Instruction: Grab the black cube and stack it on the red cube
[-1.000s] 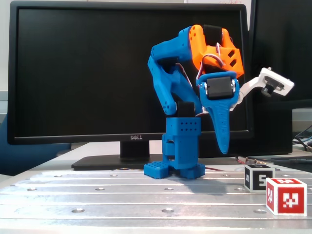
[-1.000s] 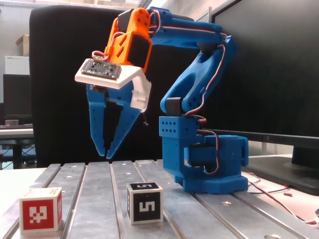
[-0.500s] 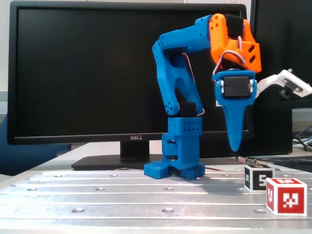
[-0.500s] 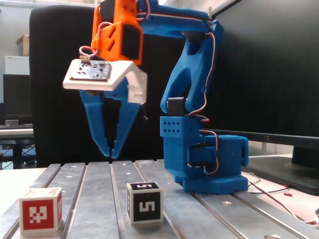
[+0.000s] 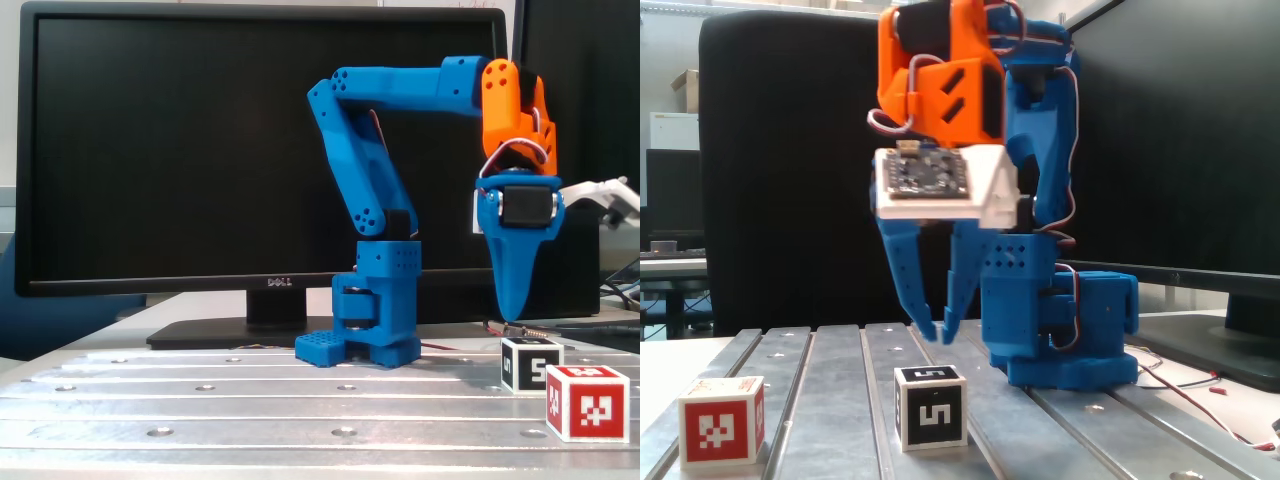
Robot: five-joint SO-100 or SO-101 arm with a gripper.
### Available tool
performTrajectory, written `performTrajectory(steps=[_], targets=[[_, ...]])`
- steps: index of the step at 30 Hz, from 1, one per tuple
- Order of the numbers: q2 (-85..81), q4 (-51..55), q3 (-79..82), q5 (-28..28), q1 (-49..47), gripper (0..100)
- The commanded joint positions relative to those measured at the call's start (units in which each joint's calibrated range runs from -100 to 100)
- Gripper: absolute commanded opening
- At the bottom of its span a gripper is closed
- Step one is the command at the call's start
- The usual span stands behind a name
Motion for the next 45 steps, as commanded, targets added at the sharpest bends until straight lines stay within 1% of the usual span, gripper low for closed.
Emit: performTrajectory(steps=[1,5,15,24,27,37,45], targets=[[0.0,-2.7,0.71,-0.31,-1.35,1],[0.0,-4.58,1.34,-0.31,-2.39,1],[0.09,-4.41,1.43,-0.37,-2.39,2],[0.17,-4.58,2.61,-0.37,-2.53,26],[0.17,-4.58,3.06,-0.37,-2.53,30],[0.42,-4.58,3.6,-0.42,-2.61,30],[7.77,-4.66,0.8,-0.47,-4.08,30]])
